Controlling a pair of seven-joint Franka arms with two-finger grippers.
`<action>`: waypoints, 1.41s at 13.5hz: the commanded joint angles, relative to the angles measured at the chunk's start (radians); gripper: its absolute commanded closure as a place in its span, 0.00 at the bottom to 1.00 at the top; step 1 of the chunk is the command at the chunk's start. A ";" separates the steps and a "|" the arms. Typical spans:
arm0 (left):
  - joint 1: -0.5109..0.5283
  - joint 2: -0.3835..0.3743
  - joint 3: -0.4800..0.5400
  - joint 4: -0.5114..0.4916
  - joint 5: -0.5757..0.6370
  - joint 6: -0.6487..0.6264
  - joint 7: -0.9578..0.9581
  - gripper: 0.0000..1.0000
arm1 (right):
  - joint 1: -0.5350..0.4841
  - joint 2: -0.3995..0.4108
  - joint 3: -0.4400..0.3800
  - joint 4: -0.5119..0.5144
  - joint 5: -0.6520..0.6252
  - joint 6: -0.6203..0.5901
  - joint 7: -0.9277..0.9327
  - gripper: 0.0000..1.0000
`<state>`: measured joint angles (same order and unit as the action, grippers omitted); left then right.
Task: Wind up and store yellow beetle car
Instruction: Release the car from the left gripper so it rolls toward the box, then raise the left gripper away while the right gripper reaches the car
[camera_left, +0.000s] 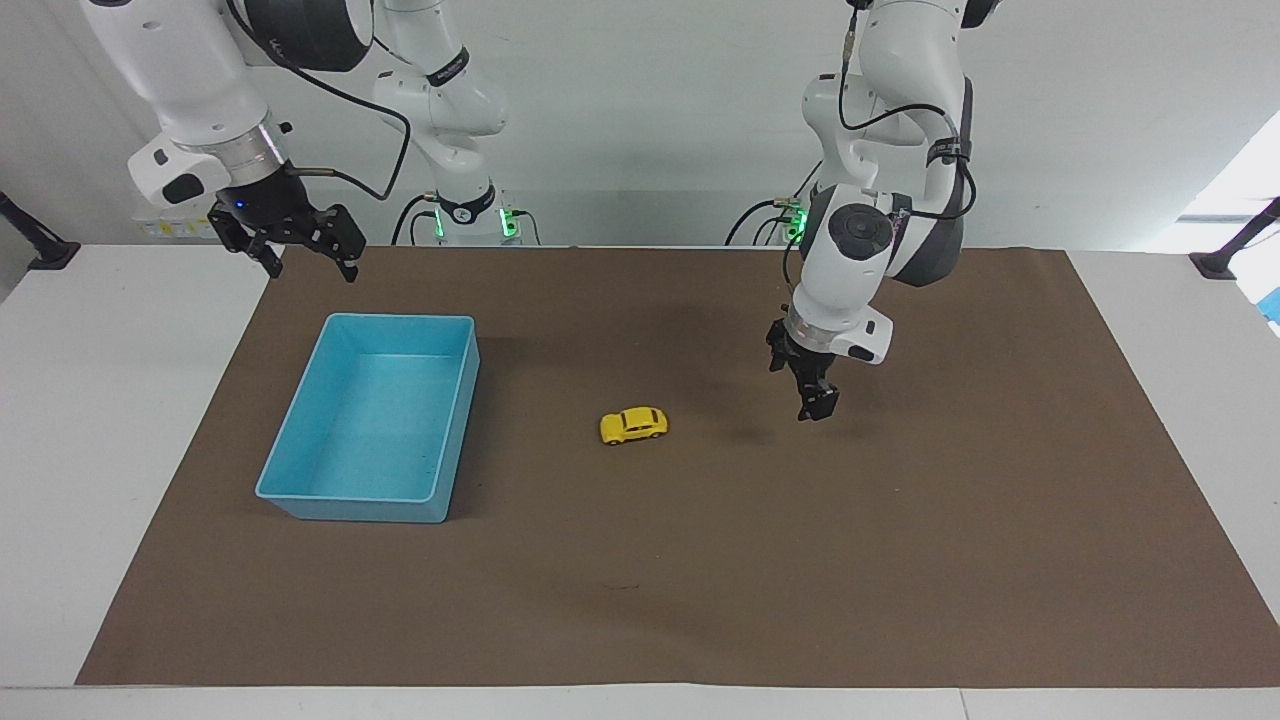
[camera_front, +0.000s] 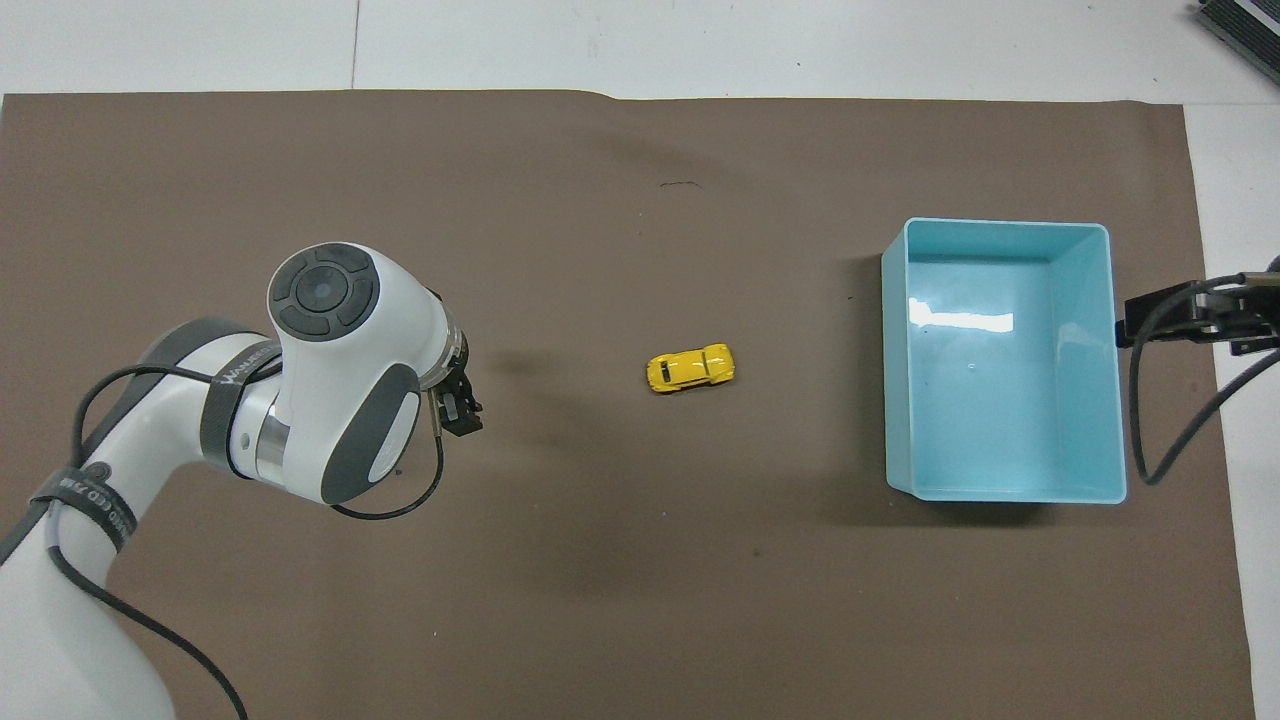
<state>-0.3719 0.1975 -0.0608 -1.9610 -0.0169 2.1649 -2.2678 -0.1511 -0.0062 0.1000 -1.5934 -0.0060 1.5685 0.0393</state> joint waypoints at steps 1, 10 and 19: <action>0.005 0.005 -0.004 0.011 0.020 -0.010 0.010 0.00 | -0.012 -0.012 0.006 -0.002 0.009 -0.015 -0.013 0.00; 0.044 -0.009 -0.001 0.168 0.021 -0.019 0.043 0.00 | 0.016 -0.015 0.009 -0.007 0.021 -0.016 0.025 0.00; 0.088 -0.104 0.002 0.227 0.021 -0.172 0.734 0.00 | 0.122 0.032 0.009 0.007 0.026 -0.016 0.555 0.00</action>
<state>-0.3027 0.0980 -0.0480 -1.7684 -0.0119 2.0678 -1.6808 -0.0365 0.0041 0.1042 -1.5946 -0.0041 1.5612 0.4842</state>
